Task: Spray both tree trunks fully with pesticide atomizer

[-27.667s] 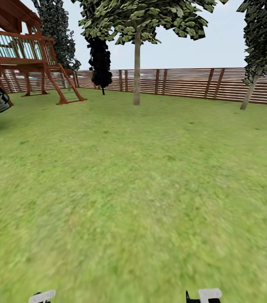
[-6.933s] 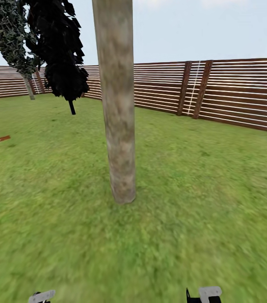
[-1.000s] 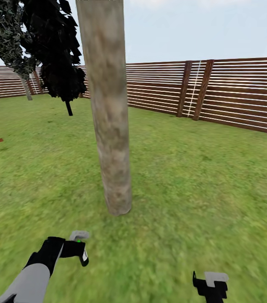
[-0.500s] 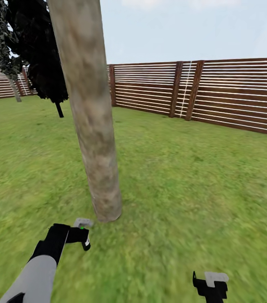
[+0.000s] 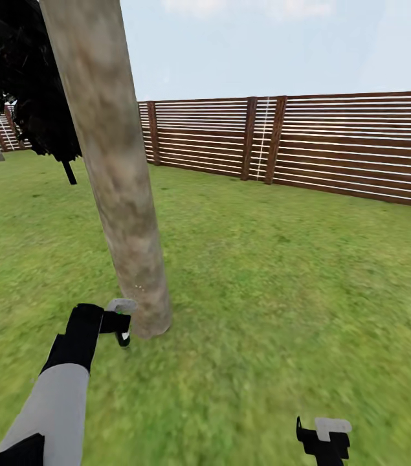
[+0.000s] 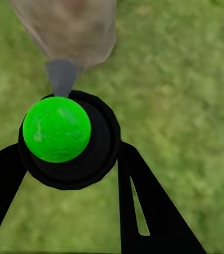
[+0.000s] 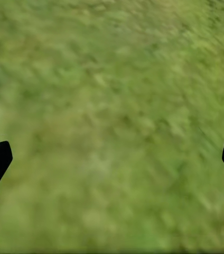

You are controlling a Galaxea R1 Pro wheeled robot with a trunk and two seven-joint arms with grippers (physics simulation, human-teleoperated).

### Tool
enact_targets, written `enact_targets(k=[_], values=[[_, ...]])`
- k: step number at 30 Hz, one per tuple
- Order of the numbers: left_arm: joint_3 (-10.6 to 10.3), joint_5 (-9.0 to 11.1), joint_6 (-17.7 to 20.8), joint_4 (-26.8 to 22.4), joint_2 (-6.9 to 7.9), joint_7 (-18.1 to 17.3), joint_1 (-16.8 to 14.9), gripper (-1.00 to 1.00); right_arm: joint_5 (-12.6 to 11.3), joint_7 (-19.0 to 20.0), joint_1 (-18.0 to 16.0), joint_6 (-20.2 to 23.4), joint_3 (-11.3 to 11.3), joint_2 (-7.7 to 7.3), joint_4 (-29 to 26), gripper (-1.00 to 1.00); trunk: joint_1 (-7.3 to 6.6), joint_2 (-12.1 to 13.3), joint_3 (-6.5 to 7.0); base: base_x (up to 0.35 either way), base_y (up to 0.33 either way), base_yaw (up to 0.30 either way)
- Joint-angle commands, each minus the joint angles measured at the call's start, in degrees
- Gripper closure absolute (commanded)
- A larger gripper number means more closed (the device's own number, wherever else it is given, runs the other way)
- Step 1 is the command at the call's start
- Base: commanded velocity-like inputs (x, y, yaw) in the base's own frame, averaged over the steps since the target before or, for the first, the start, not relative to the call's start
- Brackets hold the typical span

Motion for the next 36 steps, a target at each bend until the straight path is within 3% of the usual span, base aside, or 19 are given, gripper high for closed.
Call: enact_targets(k=[1, 4, 6, 7, 11, 13, 14, 17, 19, 22, 24, 27, 28, 36], values=[[0.25, -0.51, 0.83, -0.14, 0.35, -0.64, -0.48, 1.00, 0.61, -0.26, -0.05, -0.15, -0.37, 0.00, 0.08, -1.00, -0.01, -0.02, -0.06, -0.004, 0.000, -0.001], [0.68, -0.48, 1.55, -0.21, 2.75, -2.38, -0.78, 1.00, 0.61, -0.26, -0.04, -0.12, -0.37, -0.03, 0.08, -1.00, -0.01, -0.02, -0.06, -0.001, 0.000, 0.000], [0.71, -0.44, 1.59, -0.19, 5.08, -6.60, -0.89, 1.00, 0.61, -0.26, -0.04, -0.14, -0.37, -0.07, 0.08, -1.00, -0.01, -0.02, -0.06, 0.000, 0.000, 0.000], [0.39, -0.54, 1.99, -0.23, 5.36, -9.18, -1.20, 1.00, 0.61, -0.26, -0.04, -0.15, -0.37, -0.08, 0.08, -1.00, -0.01, -0.02, -0.06, 0.000, 0.000, 0.000], [-3.49, -0.63, 6.38, -0.17, 3.17, -10.49, -3.61, 1.00, 0.61, -0.26, -0.05, -0.09, -0.36, -0.02, 0.08, -1.00, -0.01, -0.02, -0.06, 0.000, 0.000, 0.000], [-5.27, -0.65, 7.12, -0.20, 3.67, -10.71, -4.63, 1.00, 0.63, -0.26, -0.03, -0.08, -0.34, -0.02, 0.08, -1.00, -0.01, -0.02, -0.06, 0.000, 0.000, 0.010], [-5.32, -0.70, 7.22, -0.37, 4.58, -10.75, -4.86, 1.00, 0.63, -0.25, -0.02, -0.07, -0.31, -0.04, 0.08, -1.00, -0.01, -0.02, -0.06, 0.000, 0.000, 0.108], [-5.71, -0.41, 7.55, -0.73, 9.38, -10.99, -4.94, 1.00, 0.67, -0.22, -0.04, -0.07, -0.28, 0.00, 0.08, -1.00, -0.01, -0.02, -0.06, 0.000, 0.000, 0.228], [-6.33, -0.54, 8.11, -0.74, 9.01, -11.43, -5.06, 1.00, 0.70, -0.20, -0.04, -0.07, -0.28, 0.00, 0.08, -1.00, -0.01, -0.02, -0.06, 0.000, 0.000, 0.095], [-9.99, -0.55, 12.68, -0.73, 6.45, -11.70, -6.78, 1.00, 0.70, -0.23, -0.03, -0.07, -0.28, -0.07, 0.10, -1.00, -0.01, -0.02, -0.06, 0.000, 0.000, 0.018], [-10.34, -0.47, 13.37, -0.77, 7.16, -11.81, -8.21, 1.00, 0.70, -0.21, -0.03, -0.07, -0.28, -0.08, 0.11, -1.00, -0.01, -0.02, -0.06, 0.000, 0.000, 0.001], [-10.46, -0.41, 13.27, -0.59, 10.37, -11.85, -7.79, 1.00, 0.73, -0.25, -0.04, -0.07, -0.28, -0.08, 0.11, -1.00, -0.01, -0.02, -0.06, 0.000, 0.000, 0.000], [-10.68, -0.53, 13.10, -0.46, 10.61, -11.85, -7.56, 1.00, 0.76, -0.25, -0.03, -0.07, -0.28, -0.08, 0.09, -1.00, -0.01, -0.02, -0.06, 0.000, 0.000, 0.000], [-10.29, -0.33, 12.95, 0.17, 9.41, -12.11, -6.20, 1.00, 0.80, -0.26, -0.04, -0.07, -0.28, -0.15, 0.08, -1.00, -0.01, -0.02, -0.06, 0.203, 0.046, 0.000]])
